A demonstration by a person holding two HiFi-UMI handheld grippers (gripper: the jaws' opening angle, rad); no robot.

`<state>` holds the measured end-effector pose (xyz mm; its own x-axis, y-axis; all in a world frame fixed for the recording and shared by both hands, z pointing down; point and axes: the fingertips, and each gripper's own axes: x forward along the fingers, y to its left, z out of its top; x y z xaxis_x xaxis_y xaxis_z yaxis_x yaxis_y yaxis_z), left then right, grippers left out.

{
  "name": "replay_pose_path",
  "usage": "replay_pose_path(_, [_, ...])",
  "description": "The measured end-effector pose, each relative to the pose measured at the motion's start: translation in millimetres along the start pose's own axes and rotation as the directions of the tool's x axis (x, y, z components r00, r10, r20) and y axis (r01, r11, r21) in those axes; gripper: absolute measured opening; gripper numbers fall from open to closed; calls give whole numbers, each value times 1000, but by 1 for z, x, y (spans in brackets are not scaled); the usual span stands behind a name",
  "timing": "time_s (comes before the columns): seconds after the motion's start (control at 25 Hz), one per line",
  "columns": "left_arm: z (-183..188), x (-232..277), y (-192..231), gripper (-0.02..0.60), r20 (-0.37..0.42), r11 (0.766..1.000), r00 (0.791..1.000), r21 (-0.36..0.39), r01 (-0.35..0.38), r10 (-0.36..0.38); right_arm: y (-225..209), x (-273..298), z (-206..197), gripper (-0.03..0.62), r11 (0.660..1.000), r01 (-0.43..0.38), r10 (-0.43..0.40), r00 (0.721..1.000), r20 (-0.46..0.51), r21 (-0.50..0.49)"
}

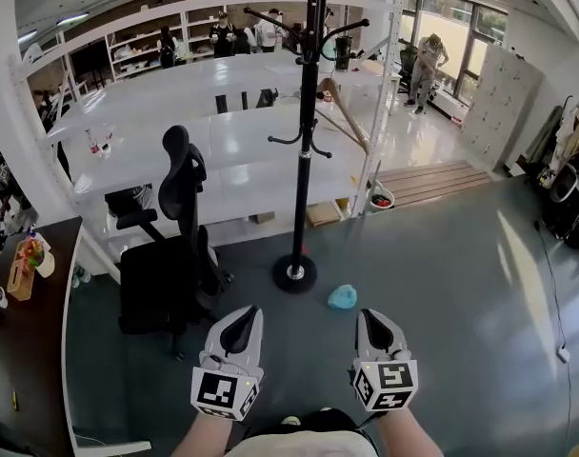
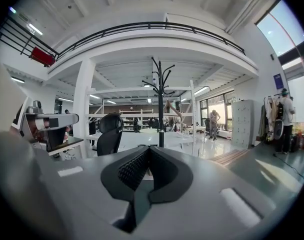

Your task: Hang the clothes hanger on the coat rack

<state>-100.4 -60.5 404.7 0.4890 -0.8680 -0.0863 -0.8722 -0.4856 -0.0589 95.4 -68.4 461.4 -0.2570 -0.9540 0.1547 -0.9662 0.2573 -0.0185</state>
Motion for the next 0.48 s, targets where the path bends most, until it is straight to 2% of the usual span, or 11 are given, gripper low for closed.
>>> replay_pose_path(0.48, [6, -28, -18, 0, 14, 1000, 1000, 15, -8, 8, 25, -31, -4, 26, 998, -56, 56, 998, 7, -25])
